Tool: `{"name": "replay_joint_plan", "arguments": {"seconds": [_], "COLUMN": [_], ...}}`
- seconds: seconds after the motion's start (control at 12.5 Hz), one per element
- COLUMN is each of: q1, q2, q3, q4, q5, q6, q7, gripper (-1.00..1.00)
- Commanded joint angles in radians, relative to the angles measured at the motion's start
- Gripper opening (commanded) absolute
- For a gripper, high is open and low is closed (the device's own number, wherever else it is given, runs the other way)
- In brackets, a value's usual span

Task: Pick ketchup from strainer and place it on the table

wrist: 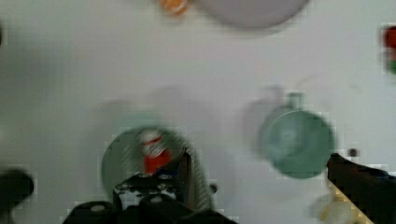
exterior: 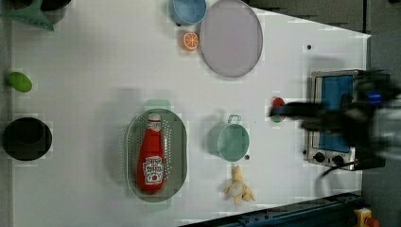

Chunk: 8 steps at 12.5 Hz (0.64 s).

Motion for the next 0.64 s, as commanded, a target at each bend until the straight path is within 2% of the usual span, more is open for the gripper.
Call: {"name": "replay_joint_plan", "arguments": {"seconds": [0.08,0.32,0.64], "q1": [0.035,0.039,0.065], "q2": [0.035,0.118,0.231], "q3": [0.104,0.199,0.238], "q4": [-0.018,-0.053,-0.164], "q5": [0.003,-0.011,-0.082], "q6": [0.046,0.1,0.284], "q7": [-0.015,-0.003,0.137], "gripper": [1.0,1.0,1.0]}}
